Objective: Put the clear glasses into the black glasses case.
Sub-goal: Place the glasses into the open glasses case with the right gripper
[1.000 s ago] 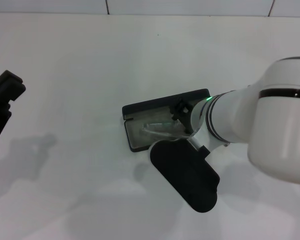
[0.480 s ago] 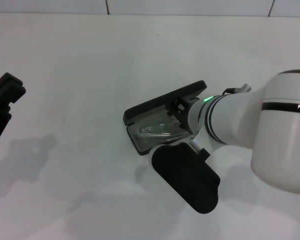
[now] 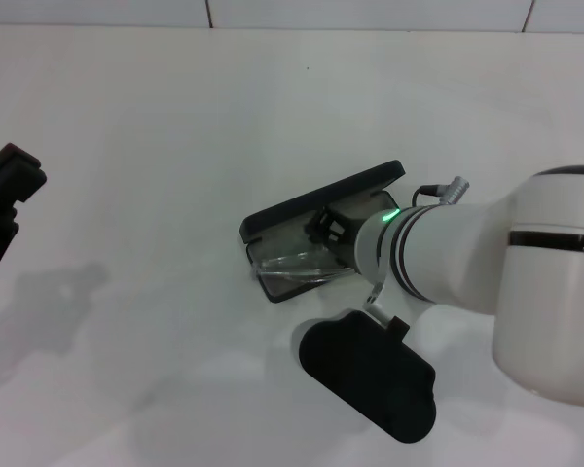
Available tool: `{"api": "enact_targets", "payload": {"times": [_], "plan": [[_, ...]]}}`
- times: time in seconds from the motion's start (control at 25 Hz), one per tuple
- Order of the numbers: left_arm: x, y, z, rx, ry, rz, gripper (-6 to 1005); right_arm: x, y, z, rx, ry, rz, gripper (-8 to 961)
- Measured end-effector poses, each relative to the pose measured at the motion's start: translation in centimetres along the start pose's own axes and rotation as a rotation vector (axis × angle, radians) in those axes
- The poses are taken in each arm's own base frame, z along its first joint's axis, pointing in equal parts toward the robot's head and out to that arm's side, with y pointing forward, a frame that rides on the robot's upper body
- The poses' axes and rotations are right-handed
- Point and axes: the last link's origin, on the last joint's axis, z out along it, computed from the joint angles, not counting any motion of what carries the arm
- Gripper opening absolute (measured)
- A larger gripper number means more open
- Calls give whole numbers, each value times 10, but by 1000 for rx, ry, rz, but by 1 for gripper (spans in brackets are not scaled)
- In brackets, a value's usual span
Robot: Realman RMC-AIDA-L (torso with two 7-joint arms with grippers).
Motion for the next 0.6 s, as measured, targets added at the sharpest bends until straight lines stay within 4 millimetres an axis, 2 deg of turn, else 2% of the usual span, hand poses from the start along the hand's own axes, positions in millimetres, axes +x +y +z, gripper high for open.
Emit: {"api": "enact_targets", "payload": {"times": [0.6], "plan": [[0, 0, -1, 4, 0, -1, 93, 5, 4, -1, -23, 15, -97, 333]]}}
